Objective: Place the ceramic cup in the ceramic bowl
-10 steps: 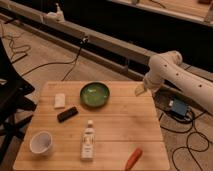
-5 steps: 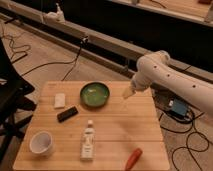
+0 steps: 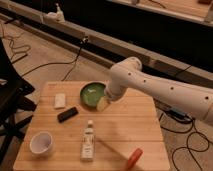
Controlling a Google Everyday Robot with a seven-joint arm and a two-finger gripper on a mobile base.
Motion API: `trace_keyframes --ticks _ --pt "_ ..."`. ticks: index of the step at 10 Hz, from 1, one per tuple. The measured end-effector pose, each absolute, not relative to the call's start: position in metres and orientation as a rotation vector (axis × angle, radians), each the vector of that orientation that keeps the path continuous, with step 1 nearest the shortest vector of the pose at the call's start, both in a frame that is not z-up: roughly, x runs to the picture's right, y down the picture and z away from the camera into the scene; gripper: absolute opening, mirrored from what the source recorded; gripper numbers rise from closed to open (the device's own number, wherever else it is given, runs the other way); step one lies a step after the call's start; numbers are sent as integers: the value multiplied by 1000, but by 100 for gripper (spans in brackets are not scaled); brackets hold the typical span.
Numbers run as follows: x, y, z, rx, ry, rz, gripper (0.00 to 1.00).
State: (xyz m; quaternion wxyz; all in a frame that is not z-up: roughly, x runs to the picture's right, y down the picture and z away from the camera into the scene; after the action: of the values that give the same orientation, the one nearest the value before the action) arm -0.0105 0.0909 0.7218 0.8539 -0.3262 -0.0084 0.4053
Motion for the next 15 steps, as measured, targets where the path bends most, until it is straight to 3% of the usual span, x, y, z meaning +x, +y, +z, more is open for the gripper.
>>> trace_keyframes --ticks 3,7,15 --pt "-55 119 699 -724 -72 726 71" --pt "-40 126 709 -762 -39 769 71" --pt "-144 104 722 -863 -136 642 71"
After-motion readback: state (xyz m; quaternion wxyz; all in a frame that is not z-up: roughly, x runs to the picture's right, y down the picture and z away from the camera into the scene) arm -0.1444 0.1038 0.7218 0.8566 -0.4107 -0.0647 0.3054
